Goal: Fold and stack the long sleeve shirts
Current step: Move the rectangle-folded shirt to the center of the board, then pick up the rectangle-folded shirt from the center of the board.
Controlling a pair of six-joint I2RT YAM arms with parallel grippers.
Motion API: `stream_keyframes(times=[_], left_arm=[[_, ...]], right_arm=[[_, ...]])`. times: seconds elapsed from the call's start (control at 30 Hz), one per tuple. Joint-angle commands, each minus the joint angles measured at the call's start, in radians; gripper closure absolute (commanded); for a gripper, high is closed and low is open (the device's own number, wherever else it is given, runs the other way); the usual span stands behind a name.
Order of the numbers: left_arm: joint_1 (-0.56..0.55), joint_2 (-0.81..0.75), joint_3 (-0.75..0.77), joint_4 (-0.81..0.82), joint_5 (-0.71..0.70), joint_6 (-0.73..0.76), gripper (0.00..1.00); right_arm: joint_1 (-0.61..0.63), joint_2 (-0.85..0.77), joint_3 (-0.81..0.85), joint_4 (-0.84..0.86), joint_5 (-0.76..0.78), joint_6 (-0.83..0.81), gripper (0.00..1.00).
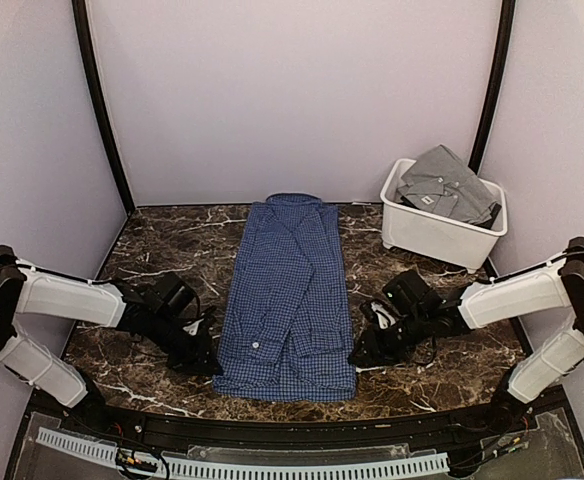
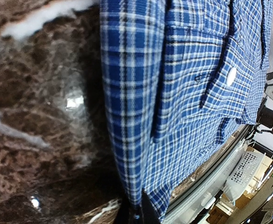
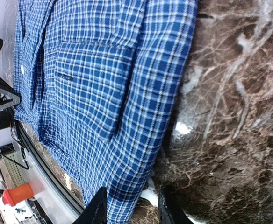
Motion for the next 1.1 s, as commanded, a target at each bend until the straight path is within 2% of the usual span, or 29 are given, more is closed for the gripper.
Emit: stream_keyframes(times=[0.0,0.07,0.23,0.27,0.33,0.4,0.5,0.6,0.67,0.83,1.07], left_arm=[[-0.038,-0.021,-0.014,0.025,0.019,-0.039,0.98],[-0.061,-0.019,-0.014,0.029,0.021,-0.051,1.0],[-0.087,-0.026,-0.004,-0.005,0.011,-0.041,1.0],[-0.086,-0.026,0.008,-0.022,-0.003,-0.021,0.94],[-0.086,-0.032,0.031,-0.072,-0.054,0.007,0.81],[-0.083,-0.041,0.058,-0.108,-0.115,0.031,0.69],[-0.058,-0.032,0.089,-0.101,-0.132,0.05,0.6],[-0.022,-0.002,0.1,-0.061,-0.105,0.074,0.59],[0.006,0.02,0.1,-0.033,-0.077,0.084,0.58],[0.061,0.074,0.093,0.022,-0.007,0.11,0.6],[0.07,0.151,0.088,0.065,0.04,0.118,0.64]], right_arm=[[0.018,-0.023,-0.026,0.028,-0.033,0.015,0.71],[0.02,-0.033,-0.038,0.013,-0.029,0.015,0.77],[0.021,-0.075,-0.049,-0.038,-0.012,0.008,0.99],[0.021,-0.084,-0.048,-0.052,0.004,0.003,1.0],[0.019,-0.101,-0.046,-0.07,0.029,-0.003,0.95],[0.014,-0.104,-0.041,-0.061,0.047,-0.005,0.84],[-0.009,-0.096,-0.043,-0.008,0.049,0.005,0.73],[-0.035,-0.073,-0.062,0.08,0.022,0.028,0.62],[-0.047,-0.045,-0.073,0.15,0.006,0.046,0.6],[-0.055,0.033,-0.089,0.268,-0.032,0.083,0.59],[-0.073,0.063,-0.127,0.361,-0.029,0.129,0.59]])
